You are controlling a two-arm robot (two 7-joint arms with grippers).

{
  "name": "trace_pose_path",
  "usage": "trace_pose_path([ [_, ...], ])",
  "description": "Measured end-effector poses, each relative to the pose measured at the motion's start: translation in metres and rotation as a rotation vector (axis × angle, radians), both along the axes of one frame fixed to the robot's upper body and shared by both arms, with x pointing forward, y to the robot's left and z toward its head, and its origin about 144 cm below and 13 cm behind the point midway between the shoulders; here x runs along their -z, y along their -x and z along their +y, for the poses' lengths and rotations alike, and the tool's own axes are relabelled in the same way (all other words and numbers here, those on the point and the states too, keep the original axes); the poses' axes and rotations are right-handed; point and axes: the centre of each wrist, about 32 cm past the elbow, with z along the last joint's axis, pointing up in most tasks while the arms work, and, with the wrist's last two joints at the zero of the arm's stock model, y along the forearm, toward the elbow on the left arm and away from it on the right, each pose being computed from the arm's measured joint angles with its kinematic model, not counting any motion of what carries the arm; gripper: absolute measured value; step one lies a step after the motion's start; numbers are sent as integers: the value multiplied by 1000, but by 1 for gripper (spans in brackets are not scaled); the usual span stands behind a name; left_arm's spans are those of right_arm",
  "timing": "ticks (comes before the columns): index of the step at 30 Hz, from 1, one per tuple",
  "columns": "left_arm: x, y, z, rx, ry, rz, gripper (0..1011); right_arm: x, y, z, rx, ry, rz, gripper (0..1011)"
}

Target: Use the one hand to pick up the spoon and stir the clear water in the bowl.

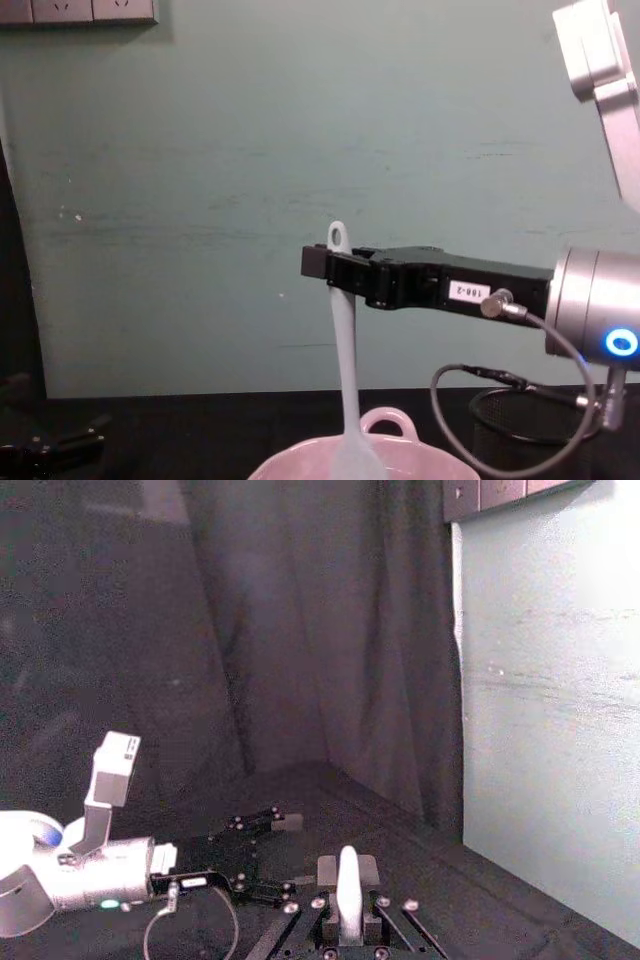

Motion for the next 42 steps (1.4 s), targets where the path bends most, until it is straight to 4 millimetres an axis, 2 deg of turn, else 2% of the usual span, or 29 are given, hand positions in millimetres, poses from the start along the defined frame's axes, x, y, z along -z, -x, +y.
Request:
trace_pose_path([
  [15, 0, 0, 0, 0, 0, 0, 1011, 20, -1, 11, -9, -12, 7, 118],
  [21, 0, 0, 0, 0, 0, 0, 1011, 22, -9, 20, -11, -16, 4, 118],
  [27, 0, 0, 0, 0, 0, 0, 1011, 24, -27, 29, 7, -13, 20, 118],
  [34, 0, 0, 0, 0, 0, 0, 1011, 25, -39, 29, 35, -12, 32, 118],
  [42, 0, 0, 0, 0, 0, 0, 1011, 21, -45, 19, 74, -18, 22, 118],
])
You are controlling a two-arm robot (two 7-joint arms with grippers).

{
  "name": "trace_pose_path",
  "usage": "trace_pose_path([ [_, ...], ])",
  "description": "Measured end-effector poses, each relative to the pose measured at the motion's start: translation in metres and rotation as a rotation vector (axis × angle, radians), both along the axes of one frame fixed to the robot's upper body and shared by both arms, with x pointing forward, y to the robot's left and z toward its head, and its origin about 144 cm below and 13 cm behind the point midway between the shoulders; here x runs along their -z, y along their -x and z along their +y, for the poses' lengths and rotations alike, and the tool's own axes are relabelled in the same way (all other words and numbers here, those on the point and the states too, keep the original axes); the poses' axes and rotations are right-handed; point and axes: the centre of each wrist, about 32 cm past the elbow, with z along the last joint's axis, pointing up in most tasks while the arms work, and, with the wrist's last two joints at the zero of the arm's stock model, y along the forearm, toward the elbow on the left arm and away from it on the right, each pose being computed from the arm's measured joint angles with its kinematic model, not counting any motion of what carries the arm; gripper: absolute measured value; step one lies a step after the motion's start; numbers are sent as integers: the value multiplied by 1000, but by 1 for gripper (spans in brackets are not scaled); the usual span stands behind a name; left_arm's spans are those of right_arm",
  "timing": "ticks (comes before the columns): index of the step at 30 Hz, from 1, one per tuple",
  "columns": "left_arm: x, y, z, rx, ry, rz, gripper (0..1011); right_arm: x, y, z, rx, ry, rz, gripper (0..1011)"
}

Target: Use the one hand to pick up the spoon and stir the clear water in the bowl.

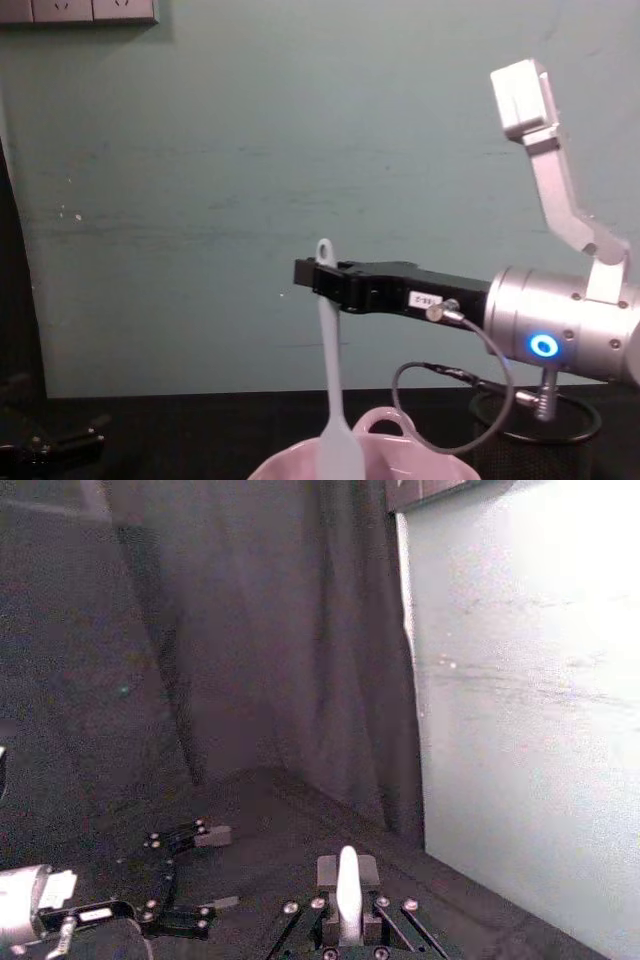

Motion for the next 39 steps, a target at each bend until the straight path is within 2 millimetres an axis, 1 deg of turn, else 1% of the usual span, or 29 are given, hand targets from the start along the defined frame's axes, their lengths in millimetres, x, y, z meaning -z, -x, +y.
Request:
trace_pose_path([
  [6, 0, 0, 0, 0, 0, 0, 1011, -2, 3, -15, 29, 14, -8, 118],
  [7, 0, 0, 0, 0, 0, 0, 1011, -2, 5, -20, 35, 20, -7, 118],
  [11, 0, 0, 0, 0, 0, 0, 1011, -2, 11, -28, 40, 36, -8, 118],
  [16, 0, 0, 0, 0, 0, 0, 1011, -3, 22, -31, 28, 62, -19, 118],
  [22, 0, 0, 0, 0, 0, 0, 1011, -4, 35, -24, -6, 57, -32, 118],
  [25, 0, 0, 0, 0, 0, 0, 1011, -4, 38, -19, -19, 51, -35, 118],
  [29, 0, 0, 0, 0, 0, 0, 1011, -2, 41, -8, -46, 40, -33, 118],
  [36, 0, 0, 0, 0, 0, 0, 1011, 2, 36, 8, -69, 25, -20, 118],
  [39, 0, 0, 0, 0, 0, 0, 1011, 3, 29, 13, -66, 19, -14, 118],
])
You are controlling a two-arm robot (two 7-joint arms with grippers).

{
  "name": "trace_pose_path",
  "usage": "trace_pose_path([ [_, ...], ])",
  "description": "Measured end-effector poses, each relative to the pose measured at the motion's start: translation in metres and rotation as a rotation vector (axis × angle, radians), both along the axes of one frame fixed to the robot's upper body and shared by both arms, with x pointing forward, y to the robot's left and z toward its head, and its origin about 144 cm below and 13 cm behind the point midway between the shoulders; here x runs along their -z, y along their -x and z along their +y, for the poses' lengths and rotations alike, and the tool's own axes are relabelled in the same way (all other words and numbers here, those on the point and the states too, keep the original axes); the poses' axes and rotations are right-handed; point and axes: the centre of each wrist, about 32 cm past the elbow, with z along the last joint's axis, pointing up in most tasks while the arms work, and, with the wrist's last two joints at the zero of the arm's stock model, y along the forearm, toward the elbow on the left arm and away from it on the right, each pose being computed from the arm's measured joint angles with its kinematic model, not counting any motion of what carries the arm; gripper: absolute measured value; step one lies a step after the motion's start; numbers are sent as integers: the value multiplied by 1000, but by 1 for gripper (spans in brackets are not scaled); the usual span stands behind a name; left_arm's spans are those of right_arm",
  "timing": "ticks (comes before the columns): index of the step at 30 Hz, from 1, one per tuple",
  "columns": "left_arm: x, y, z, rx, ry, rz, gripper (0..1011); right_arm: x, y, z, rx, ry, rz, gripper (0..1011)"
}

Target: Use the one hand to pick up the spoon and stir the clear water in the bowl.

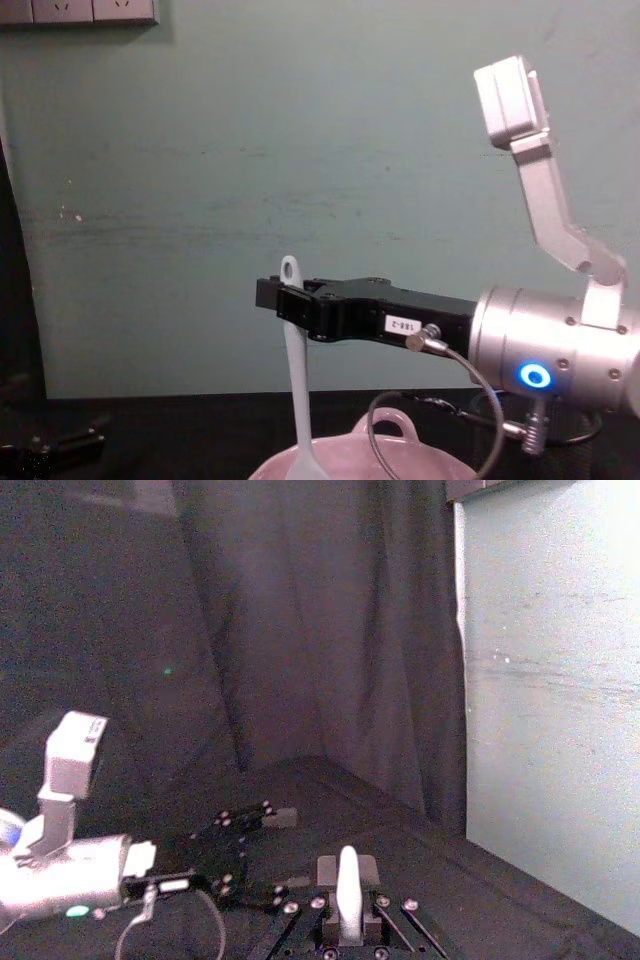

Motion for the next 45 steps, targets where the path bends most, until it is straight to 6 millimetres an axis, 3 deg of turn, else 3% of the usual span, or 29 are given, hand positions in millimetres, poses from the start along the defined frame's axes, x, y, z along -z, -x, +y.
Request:
trace_pose_path([
  [10, 0, 0, 0, 0, 0, 0, 1011, 0, -25, 6, 34, -21, 22, 118],
  [19, 0, 0, 0, 0, 0, 0, 1011, -6, -33, -8, 74, -16, 8, 118],
  [33, 0, 0, 0, 0, 0, 0, 1011, -7, -14, -43, 135, 6, -2, 118],
  [45, 0, 0, 0, 0, 0, 0, 1011, -12, 8, -48, 124, -4, -29, 118],
])
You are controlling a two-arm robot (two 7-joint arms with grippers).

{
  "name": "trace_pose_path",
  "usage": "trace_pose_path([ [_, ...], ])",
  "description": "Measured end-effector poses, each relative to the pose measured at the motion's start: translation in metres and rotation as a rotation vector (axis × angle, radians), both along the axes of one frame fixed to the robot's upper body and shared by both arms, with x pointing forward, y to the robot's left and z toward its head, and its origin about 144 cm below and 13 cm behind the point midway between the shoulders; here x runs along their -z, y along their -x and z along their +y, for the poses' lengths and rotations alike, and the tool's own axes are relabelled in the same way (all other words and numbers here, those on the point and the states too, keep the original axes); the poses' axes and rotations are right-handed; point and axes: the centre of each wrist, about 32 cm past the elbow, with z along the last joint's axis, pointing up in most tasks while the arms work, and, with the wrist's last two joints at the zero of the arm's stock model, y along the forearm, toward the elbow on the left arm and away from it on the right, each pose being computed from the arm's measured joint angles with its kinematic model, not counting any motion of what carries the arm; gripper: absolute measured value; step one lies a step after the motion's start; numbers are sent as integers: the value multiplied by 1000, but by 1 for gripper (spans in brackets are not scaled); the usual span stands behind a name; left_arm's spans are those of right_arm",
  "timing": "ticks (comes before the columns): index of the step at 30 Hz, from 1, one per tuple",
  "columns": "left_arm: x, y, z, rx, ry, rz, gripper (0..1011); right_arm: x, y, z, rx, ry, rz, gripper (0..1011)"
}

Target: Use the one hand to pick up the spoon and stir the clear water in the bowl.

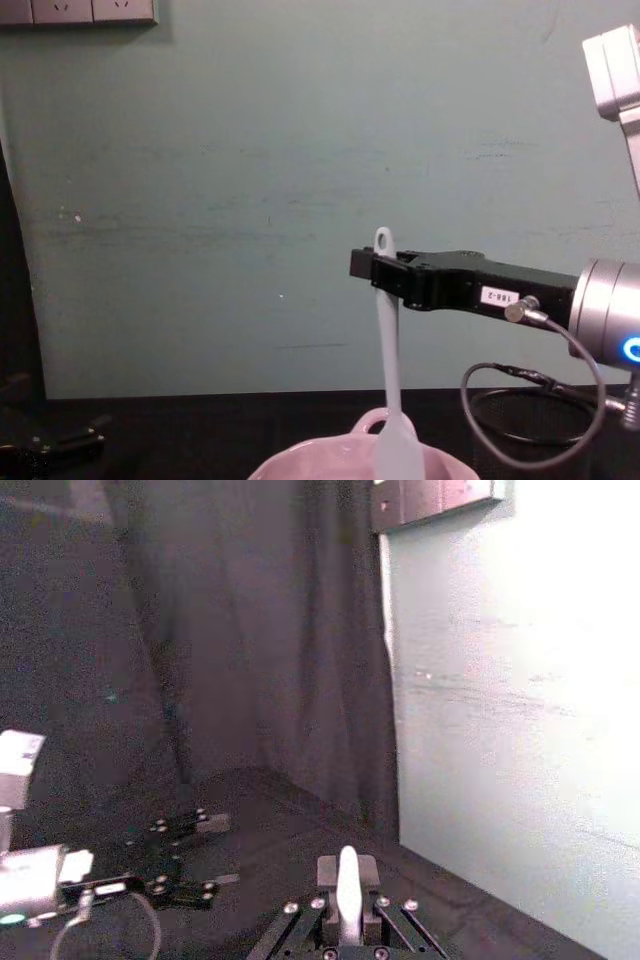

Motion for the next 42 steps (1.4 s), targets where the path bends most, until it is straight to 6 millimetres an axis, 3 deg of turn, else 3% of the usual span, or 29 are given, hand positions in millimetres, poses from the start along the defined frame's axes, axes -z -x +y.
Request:
trace_pose_path([
  [13, 0, 0, 0, 0, 0, 0, 1011, 11, 12, 29, -85, -4, 28, 118],
  [24, 0, 0, 0, 0, 0, 0, 1011, 8, -5, 54, -112, -12, 21, 118],
  [33, 0, 0, 0, 0, 0, 0, 1011, 4, -21, 54, -84, -7, 20, 118],
  [42, 0, 0, 0, 0, 0, 0, 1011, 0, -33, 38, -23, 4, 18, 118],
])
